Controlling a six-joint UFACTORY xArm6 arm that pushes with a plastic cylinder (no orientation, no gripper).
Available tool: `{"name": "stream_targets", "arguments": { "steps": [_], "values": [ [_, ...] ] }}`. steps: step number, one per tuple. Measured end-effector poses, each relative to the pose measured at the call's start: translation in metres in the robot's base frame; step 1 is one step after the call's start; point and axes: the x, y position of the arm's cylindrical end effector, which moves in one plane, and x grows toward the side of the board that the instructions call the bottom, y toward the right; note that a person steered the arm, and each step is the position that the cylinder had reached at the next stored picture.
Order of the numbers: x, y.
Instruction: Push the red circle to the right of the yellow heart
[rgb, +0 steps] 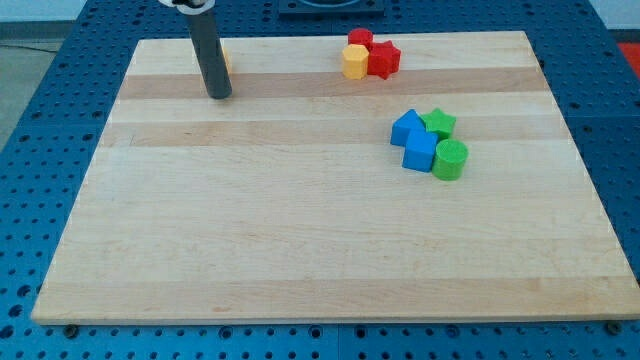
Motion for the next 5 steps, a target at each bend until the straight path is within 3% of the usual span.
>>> {"name": "stream_targets", "arguments": {
  "steps": [1, 3, 5],
  "values": [
    [-0.023, -0.001],
    [-0.031, -0.001],
    [-0.017, 0.121]
  ]
}}
